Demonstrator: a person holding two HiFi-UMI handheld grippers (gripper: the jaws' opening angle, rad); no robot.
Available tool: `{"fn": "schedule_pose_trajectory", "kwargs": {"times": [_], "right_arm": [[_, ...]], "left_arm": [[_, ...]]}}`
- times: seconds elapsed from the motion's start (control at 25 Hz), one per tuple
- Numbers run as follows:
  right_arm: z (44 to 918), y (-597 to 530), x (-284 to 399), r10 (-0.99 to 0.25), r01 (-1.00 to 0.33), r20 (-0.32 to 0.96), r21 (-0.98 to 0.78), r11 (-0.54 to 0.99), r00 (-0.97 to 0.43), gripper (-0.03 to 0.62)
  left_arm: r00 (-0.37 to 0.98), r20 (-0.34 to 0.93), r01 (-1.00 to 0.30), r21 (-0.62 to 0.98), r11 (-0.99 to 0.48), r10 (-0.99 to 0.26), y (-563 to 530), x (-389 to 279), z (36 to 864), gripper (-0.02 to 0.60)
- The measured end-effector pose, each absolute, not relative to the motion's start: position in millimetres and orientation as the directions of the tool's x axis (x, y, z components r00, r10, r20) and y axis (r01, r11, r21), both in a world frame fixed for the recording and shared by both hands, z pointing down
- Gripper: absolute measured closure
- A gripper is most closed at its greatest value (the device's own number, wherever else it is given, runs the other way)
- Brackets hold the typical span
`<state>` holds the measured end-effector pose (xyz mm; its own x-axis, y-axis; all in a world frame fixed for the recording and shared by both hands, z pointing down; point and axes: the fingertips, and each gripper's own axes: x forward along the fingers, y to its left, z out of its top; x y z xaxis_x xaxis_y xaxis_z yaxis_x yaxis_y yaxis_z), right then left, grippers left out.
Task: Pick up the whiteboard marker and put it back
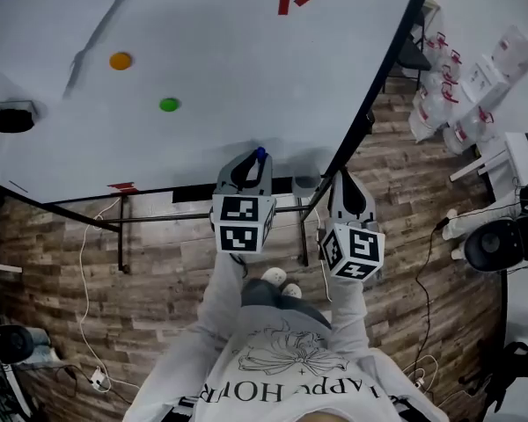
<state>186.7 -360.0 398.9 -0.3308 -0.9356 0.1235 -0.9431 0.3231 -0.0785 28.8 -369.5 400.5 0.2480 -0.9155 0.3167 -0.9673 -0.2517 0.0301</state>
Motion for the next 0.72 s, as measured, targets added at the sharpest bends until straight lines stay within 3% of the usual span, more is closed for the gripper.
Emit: {"fn": "schedule_pose_trajectory", "kwargs": {"times": [0.16,0.32,0.56,0.72], "right_arm": [[402.7,-363.9,171.1,-0.923,-0.932,0.132,-0.075,0.355,-0.362,0.589],[409.0,-369.0,162.4,-0.915,-0.926,0.146,-0.074,0.369,-0.376,0.589],[417.7,-374.3,160.4,-0.912,-0.927,0.166,-0.074,0.367,-0.375,0.589],[425.0,-376.7,161.3,-0.913,-0.931,0.186,-0.078,0.356,-0.364,0.589]], "left_arm": [[0.191,0.357,-0.976,-0.032,-0.217,-0.914,-366.8,8.2,415.0,0.520],[0.099,0.402,-0.952,-0.228,-0.205,-0.910,-370.0,-3.8,437.4,0.520],[-0.019,0.465,-0.817,-0.517,-0.254,-0.885,-377.7,-5.8,486.1,0.520],[-0.075,0.490,-0.662,-0.676,-0.324,-0.869,-381.3,-5.6,515.7,0.520]]}}
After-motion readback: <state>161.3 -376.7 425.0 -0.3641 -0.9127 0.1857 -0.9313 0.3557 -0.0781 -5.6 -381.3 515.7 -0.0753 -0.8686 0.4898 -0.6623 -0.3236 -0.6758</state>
